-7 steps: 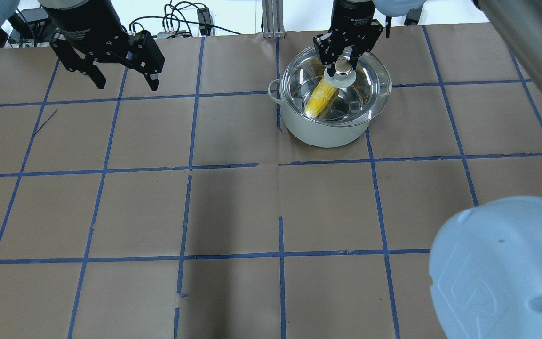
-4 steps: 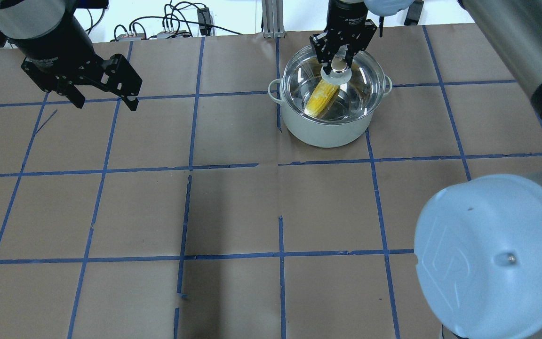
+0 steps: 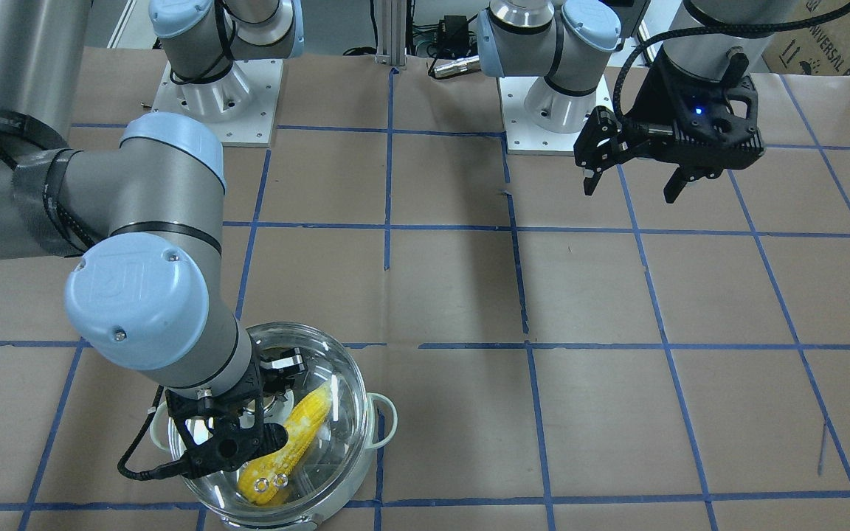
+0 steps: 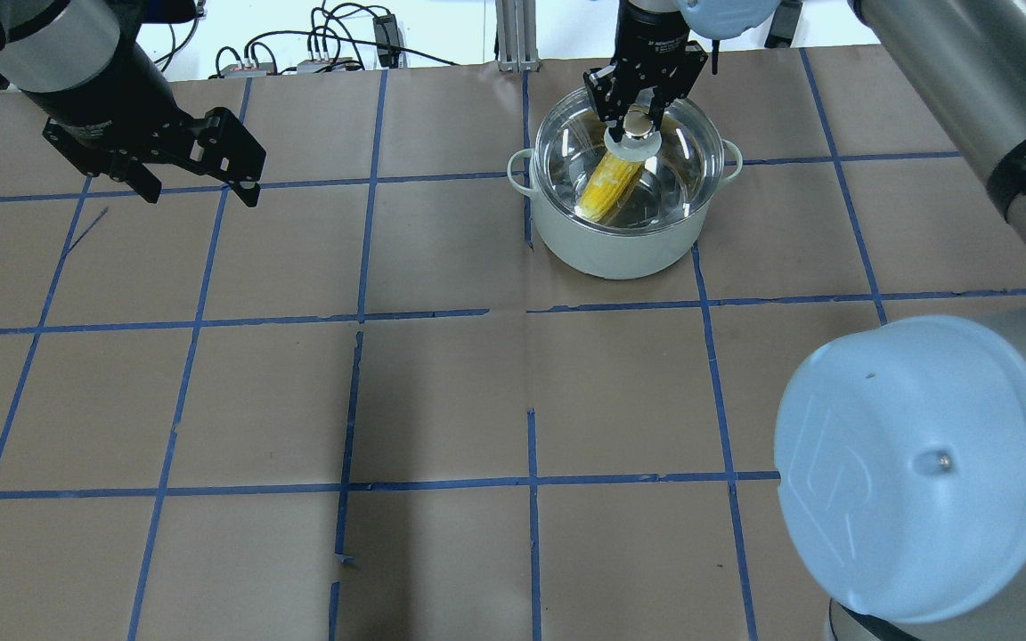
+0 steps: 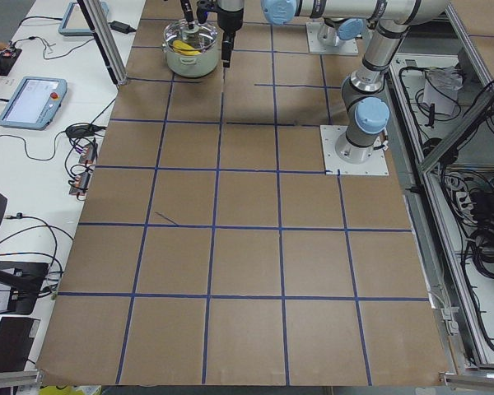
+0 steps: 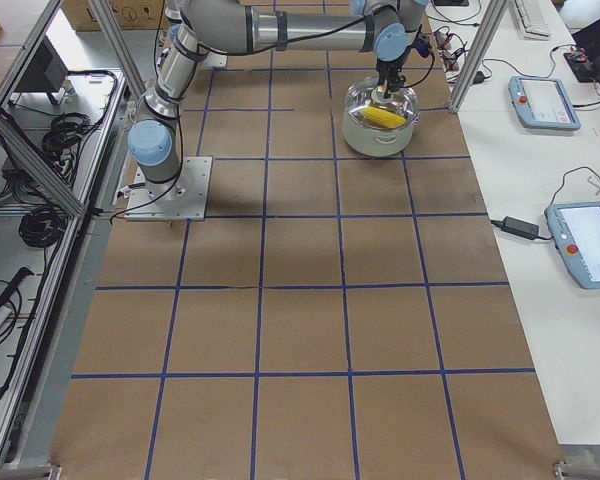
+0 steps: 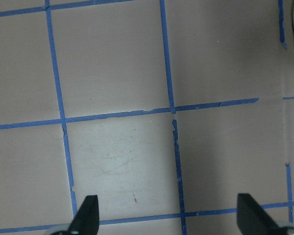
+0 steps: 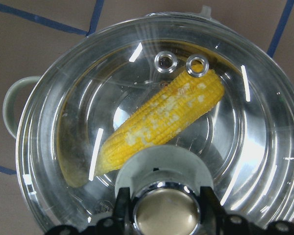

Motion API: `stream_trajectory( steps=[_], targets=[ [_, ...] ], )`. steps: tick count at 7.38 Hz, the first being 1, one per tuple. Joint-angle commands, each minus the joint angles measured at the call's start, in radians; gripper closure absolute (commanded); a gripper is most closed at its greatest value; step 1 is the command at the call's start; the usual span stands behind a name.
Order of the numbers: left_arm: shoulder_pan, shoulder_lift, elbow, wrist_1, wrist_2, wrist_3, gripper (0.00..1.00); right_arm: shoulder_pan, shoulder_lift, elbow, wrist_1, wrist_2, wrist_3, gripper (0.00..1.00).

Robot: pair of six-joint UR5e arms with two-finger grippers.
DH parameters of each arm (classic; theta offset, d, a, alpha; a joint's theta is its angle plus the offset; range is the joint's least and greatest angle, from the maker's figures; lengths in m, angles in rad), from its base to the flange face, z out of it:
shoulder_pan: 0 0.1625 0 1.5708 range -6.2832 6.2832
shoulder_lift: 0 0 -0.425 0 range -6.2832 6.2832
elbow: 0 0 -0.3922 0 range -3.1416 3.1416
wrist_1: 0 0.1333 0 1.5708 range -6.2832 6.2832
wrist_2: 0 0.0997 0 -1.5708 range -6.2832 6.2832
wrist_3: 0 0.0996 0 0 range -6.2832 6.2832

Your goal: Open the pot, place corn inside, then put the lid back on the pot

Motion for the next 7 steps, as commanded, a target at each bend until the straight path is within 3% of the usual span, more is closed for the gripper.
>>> stream_trajectory(
  steps=[1,3,7],
  targets=[
    [-0.012,-0.003,0.034,-0.068,-0.003,-0.003,0.00,0.002,0.008,-0.001,-0.003,-0.001,-0.001,0.70],
    [-0.006,-0.006,0.066,-0.132,0.036,-0.058,0.00,0.003,0.010,0.000,-0.009,-0.001,-0.001,0.70],
    [-0.006,-0.028,0.080,-0.127,0.031,-0.075,0.00,0.003,0.010,-0.001,-0.019,-0.003,-0.001,0.70]
  ],
)
